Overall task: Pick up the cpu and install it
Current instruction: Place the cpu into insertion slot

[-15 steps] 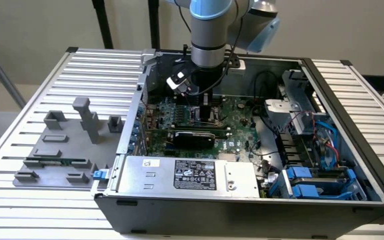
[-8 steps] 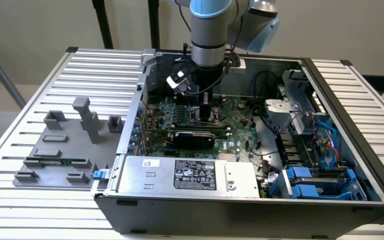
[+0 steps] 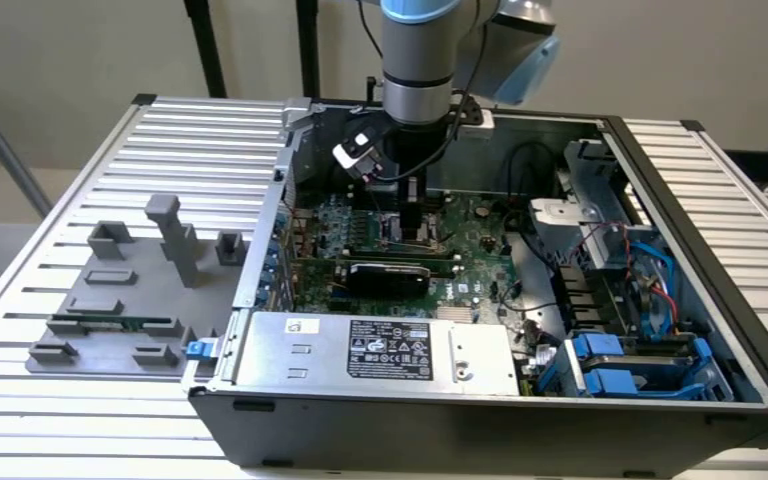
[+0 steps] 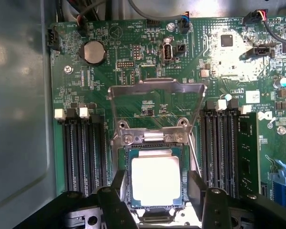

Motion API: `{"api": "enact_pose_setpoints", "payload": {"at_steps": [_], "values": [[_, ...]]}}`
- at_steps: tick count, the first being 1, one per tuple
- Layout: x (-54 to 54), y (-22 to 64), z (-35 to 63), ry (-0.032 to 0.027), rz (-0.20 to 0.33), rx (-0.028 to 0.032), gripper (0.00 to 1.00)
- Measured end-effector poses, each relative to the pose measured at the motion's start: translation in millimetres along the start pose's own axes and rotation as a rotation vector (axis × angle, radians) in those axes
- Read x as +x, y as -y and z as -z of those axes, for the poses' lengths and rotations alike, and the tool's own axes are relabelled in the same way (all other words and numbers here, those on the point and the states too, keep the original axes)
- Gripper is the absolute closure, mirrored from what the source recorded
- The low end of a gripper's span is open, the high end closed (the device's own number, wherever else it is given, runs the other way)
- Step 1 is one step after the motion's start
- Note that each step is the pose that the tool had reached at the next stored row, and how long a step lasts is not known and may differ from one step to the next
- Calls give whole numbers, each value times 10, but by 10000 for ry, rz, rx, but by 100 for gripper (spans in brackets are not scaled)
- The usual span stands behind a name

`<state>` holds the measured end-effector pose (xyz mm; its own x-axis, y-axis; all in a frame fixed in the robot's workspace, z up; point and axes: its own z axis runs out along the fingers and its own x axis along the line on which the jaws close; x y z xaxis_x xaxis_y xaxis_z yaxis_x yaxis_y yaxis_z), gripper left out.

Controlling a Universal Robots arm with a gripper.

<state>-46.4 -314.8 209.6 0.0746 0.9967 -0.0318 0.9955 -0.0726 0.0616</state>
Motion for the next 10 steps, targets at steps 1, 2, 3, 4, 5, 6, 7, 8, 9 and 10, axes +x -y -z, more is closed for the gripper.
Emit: {"api": "enact_pose_setpoints", "payload": {"at_steps": [1, 2, 3, 4, 5, 6, 7, 8, 9, 10], "values": [[0, -1, 12, -1, 0, 0, 40], [0, -2, 24, 0, 0, 0, 46], [-1, -2, 34, -1, 0, -1, 46], [-1, -3, 44, -2, -1, -1, 58], [-1, -3, 53, -1, 0, -1, 58], [-2, -4, 60, -1, 0, 0, 64], [-1, -4, 62, -2, 0, -1, 70], [-1, -4, 62, -3, 0, -2, 70], [-1, -4, 62, -4, 0, -2, 76], [-1, -4, 62, -4, 0, -2, 82]]}}
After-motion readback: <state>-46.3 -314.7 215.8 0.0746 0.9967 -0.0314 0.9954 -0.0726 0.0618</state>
